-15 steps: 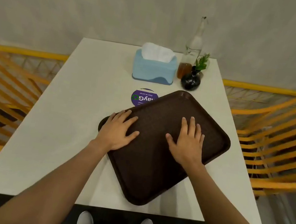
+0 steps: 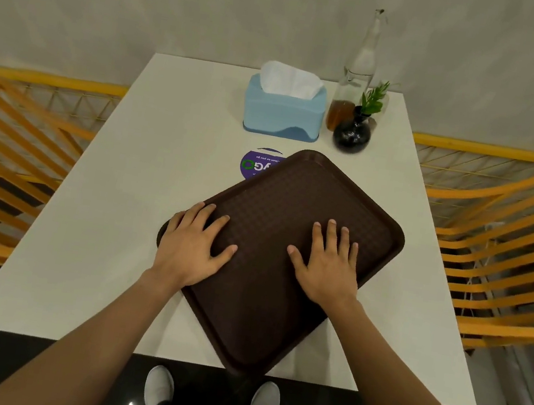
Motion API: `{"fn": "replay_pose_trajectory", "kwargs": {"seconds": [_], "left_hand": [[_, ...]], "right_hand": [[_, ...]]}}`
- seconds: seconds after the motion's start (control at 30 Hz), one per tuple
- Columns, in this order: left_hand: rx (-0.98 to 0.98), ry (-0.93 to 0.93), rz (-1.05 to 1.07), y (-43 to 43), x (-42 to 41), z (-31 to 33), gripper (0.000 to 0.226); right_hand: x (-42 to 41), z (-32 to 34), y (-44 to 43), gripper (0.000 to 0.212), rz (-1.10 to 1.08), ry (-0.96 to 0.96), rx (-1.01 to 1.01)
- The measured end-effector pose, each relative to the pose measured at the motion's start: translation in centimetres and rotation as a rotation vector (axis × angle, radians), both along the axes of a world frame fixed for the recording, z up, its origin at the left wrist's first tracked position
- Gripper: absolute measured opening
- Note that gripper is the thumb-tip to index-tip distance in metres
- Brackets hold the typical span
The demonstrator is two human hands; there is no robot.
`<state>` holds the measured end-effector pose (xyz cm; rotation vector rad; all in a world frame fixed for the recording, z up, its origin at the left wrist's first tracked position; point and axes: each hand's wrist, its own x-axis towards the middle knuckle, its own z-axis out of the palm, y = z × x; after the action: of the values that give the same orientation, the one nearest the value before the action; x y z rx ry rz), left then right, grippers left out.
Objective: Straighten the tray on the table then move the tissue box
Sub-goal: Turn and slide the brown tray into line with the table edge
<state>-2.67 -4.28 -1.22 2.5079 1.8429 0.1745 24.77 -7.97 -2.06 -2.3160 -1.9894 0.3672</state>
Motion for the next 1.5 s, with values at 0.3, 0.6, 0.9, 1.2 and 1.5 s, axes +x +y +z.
{"fn": "replay_pose_trajectory", "kwargs": {"seconds": [0.3, 0.6, 0.9, 1.2, 1.5], "left_hand": [[0.017, 0.079, 0.008, -0.7, -5.2, 1.0, 0.07], [-0.03, 0.078, 0.081, -1.0, -6.6, 1.3, 0.059], [-0.059, -0.016, -0.186, 4.0, -8.6, 0.8, 0.072], [-0.128, -0.149, -0.172, 3.9, -12.4, -1.3, 0.082], [-0.161, -0.252, -0.025, 2.5, -15.9, -1.7, 0.083]], "right_hand": [[-2.1, 0.9, 3.4, 0.085, 0.212, 0.014, -0.041], [-4.1, 2.1, -1.8, 0.067, -0.229, 0.16, 0.309], [-8.6, 0.6, -4.8, 0.073, -0.39, 0.108, 0.112], [-10.2, -0.2, -4.4, 0.072, -0.381, 0.03, 0.104], [-12.4, 0.4, -1.1, 0.072, -0.238, 0.004, 0.097]]}}
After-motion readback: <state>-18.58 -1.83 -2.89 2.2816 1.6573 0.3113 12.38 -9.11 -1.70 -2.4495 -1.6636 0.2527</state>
